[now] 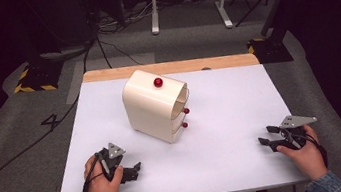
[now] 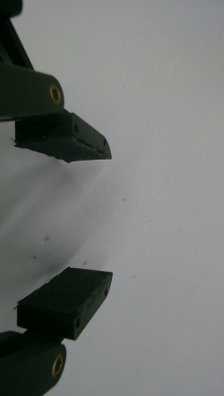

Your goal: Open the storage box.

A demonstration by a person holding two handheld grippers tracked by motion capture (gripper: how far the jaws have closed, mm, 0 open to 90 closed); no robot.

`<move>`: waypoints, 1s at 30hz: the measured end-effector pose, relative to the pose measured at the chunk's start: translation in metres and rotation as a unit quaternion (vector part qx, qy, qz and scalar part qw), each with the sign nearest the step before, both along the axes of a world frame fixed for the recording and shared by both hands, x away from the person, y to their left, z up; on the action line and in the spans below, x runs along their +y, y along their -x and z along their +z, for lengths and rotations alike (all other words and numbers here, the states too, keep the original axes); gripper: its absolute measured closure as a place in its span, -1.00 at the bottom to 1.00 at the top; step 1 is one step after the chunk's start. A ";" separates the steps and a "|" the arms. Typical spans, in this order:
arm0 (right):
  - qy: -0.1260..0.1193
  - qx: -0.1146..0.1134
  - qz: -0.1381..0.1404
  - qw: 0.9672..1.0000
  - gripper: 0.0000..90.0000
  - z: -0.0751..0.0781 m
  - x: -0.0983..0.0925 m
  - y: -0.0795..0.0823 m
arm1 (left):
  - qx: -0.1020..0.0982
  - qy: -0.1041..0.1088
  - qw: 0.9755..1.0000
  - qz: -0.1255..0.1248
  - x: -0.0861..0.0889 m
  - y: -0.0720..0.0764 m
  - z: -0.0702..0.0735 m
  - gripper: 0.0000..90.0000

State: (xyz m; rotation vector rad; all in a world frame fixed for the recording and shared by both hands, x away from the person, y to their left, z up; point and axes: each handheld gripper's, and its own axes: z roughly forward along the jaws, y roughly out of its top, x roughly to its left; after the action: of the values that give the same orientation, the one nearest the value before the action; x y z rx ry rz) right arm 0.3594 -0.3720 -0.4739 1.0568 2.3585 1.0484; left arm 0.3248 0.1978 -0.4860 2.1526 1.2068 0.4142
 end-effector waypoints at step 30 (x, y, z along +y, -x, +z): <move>-0.083 -0.066 0.137 0.985 0.16 0.056 0.090 -0.001 | -0.002 -0.001 1.000 -0.001 0.000 0.001 0.000 -1.00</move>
State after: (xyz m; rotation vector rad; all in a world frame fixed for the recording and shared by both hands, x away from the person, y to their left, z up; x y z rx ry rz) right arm 0.3600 -0.2821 -0.4175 0.7017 2.3872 1.3878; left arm 0.3243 0.1980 -0.4860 2.1544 1.2023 0.4196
